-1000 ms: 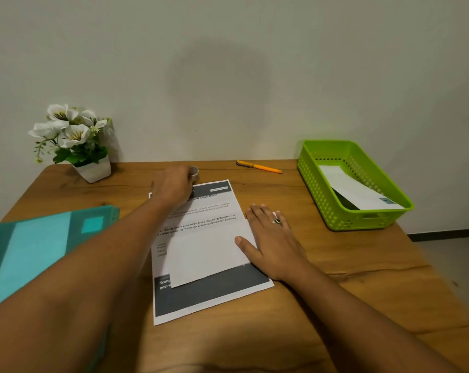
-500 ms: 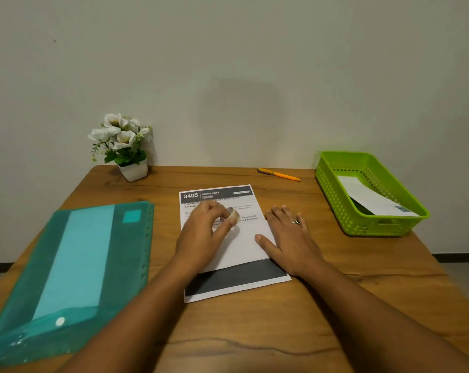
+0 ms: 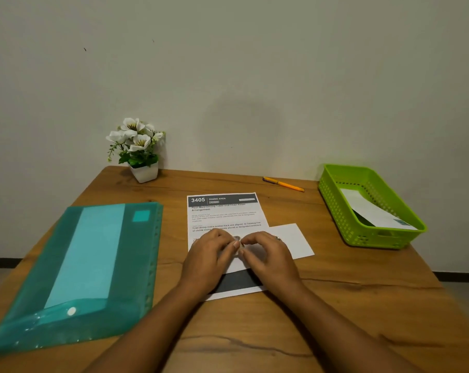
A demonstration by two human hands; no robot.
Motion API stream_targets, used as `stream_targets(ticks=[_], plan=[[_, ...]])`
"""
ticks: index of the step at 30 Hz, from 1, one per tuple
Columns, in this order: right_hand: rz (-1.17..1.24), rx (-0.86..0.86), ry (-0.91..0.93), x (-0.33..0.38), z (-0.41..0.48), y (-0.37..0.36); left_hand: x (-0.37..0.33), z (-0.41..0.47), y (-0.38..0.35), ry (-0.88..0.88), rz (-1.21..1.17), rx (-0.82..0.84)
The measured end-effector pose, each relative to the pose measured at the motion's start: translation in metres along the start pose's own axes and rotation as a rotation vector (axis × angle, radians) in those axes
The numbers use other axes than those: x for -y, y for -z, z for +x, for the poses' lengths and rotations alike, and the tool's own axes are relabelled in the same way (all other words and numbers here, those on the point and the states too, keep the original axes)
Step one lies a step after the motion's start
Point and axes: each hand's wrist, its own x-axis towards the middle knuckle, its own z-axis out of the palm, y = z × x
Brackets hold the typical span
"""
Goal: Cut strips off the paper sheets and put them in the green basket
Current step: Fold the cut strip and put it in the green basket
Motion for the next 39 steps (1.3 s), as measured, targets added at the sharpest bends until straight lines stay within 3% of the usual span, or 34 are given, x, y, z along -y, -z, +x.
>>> stream_targets(ticks=[9, 23, 32, 39], plan=[[0.211, -0.028, -0.135, -0.0036, 0.0001, 0.0025, 0.0004, 0.0007, 0.0015, -0.017, 0.004, 0.079], [0.230, -0.070, -0.184, -0.0080, -0.0011, 0.0005, -0.0003, -0.0013, 0.0002, -0.023, -0.037, 0.051], [0.070, -0.146, -0.043, -0.0061, -0.0047, -0.0017, 0.0018, 0.0006, -0.0016, -0.031, 0.016, 0.035], [0.000, -0.107, 0.011, -0.0049, -0.0071, -0.0032, 0.0010, -0.0002, -0.0001, -0.010, 0.031, 0.031]])
